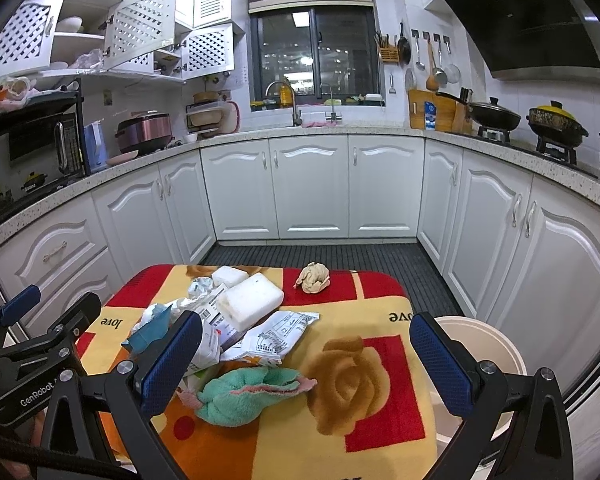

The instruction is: Collect trash

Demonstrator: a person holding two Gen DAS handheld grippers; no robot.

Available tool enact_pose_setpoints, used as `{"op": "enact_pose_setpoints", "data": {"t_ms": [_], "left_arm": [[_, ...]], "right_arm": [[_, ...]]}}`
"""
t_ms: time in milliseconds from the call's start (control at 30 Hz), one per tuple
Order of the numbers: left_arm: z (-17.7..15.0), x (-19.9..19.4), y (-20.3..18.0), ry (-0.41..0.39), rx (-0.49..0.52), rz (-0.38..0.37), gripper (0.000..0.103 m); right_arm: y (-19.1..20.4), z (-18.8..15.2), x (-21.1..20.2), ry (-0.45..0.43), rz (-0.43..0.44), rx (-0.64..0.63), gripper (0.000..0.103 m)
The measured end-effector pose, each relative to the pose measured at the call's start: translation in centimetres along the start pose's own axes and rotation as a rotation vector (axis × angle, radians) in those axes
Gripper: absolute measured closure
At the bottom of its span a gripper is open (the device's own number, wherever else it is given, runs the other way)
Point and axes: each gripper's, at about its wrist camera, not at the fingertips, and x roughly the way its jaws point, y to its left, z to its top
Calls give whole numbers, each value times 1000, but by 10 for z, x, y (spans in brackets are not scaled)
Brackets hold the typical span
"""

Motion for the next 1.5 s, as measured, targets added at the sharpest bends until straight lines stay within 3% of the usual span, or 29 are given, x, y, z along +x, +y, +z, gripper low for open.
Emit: {"op": "enact_pose_setpoints", "data": {"t_ms": [767, 1000, 1500], "left_arm": [[-3, 2, -4, 8, 5, -6, 1], [-4, 4, -6, 13, 7, -4, 1], [-9, 9, -9, 31, 4, -2, 1]], "right_arm": [[1, -1, -2, -8, 2, -1, 0], [-1, -2, 3, 53, -8, -21, 0], [-3, -4, 8, 54, -10, -30, 0]]}}
